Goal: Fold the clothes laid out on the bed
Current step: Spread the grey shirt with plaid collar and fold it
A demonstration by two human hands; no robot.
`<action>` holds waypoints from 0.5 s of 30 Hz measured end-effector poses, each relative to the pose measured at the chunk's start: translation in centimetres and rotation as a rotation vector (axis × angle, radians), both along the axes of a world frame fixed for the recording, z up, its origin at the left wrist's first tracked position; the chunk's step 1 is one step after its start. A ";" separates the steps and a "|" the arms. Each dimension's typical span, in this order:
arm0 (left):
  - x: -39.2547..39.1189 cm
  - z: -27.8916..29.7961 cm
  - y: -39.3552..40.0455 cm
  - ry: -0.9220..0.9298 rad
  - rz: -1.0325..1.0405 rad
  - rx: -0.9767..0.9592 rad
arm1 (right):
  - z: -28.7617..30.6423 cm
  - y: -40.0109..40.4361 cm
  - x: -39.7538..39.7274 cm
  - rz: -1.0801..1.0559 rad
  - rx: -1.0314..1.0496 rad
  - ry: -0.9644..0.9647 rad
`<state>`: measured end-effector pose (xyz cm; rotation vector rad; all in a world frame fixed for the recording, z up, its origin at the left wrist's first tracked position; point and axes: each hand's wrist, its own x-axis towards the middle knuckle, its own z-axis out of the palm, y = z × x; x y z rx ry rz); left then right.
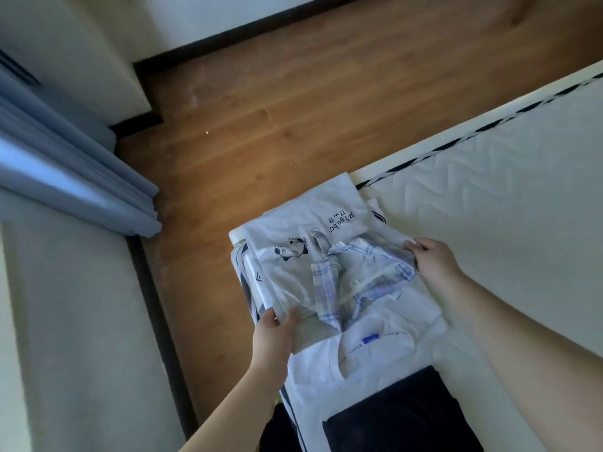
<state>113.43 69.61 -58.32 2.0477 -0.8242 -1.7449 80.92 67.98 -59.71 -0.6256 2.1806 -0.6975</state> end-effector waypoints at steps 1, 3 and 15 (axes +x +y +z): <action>-0.1 -0.4 0.4 -0.004 -0.004 -0.001 | -0.6 0.6 -0.1 -0.007 -0.001 0.010; -0.2 -0.9 1.1 -0.007 -0.003 -0.004 | -1.3 1.7 -0.3 -0.008 -0.016 0.026; -0.8 0.4 5.7 0.067 -0.019 -0.130 | -1.9 7.3 -0.7 -0.022 -0.218 0.058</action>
